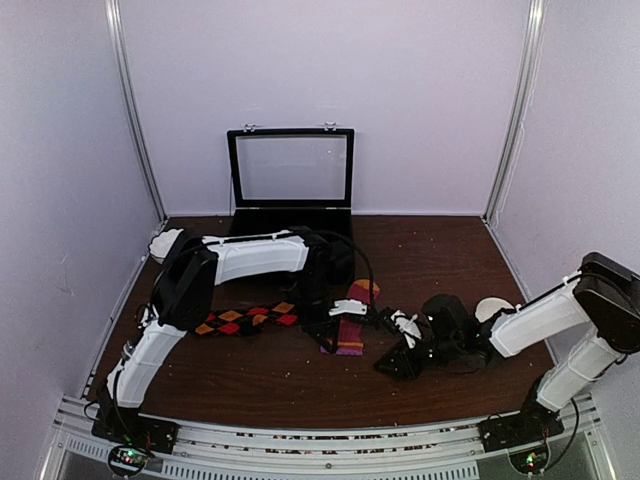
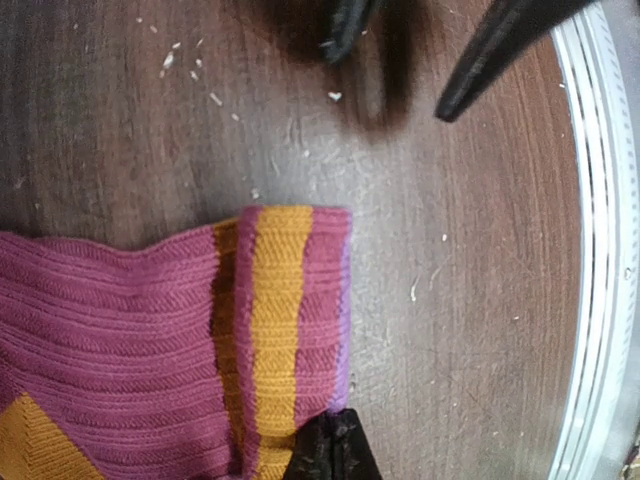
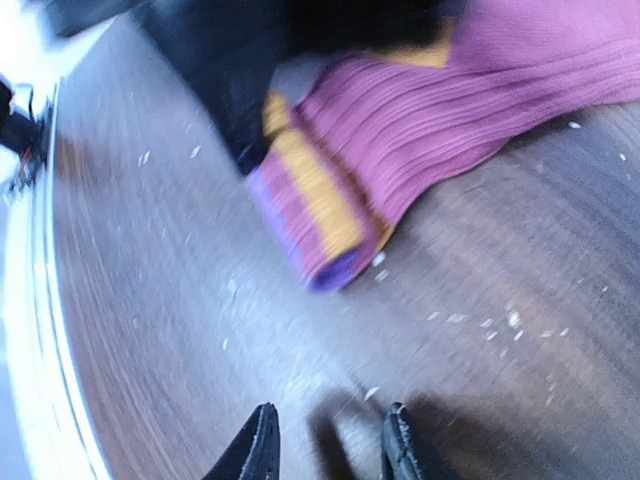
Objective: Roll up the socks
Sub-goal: Roll the sock at the center of the board.
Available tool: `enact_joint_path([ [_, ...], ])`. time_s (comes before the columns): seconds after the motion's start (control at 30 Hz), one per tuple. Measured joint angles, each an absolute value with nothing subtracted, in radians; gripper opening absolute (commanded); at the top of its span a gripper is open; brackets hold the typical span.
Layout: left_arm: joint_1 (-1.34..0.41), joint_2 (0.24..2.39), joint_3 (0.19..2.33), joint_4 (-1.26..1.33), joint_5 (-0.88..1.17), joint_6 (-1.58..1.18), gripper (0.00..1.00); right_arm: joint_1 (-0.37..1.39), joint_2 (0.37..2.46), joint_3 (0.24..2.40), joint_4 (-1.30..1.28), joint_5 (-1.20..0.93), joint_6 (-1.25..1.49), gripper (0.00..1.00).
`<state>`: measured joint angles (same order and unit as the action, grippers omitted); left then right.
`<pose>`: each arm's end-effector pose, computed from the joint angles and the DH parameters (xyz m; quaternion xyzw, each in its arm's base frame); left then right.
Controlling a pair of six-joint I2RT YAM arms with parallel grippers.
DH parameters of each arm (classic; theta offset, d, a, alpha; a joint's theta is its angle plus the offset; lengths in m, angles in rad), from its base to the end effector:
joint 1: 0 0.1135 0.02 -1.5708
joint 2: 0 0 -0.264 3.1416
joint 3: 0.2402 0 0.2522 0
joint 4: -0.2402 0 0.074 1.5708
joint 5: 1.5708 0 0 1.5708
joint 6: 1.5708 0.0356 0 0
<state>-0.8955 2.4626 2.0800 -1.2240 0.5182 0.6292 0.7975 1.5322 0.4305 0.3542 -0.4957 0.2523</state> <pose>0.2809 -0.3789 0.1386 -0.6641 -0.7021 0.2516 0.0512 0.1634 0.1917 0.1143 -0.3337 0.8292 0.3889 0.2230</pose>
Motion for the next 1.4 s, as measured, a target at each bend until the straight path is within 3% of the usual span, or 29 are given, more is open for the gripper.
enact_joint_path([
  [0.27,-0.86,2.545,2.198,-1.343,0.598,0.616,0.02,1.035,1.411,0.321,0.432,-0.3,0.022,0.36],
  [0.57,-0.832,2.606,2.263,-1.45,0.695,0.631,0.02,1.214,1.438,0.415,0.395,-0.075,-0.237,0.37],
  [1.07,-0.825,2.624,2.28,-1.503,0.713,0.645,0.02,1.083,1.696,0.707,0.323,-0.064,-0.543,0.33],
  [1.3,-0.821,2.626,2.28,-1.513,0.719,0.656,0.03,1.038,1.763,0.731,0.299,-0.105,-0.582,0.24],
  [1.4,-0.82,2.626,2.28,-1.515,0.72,0.66,0.08,1.03,1.774,0.749,0.285,-0.117,-0.582,0.18],
])
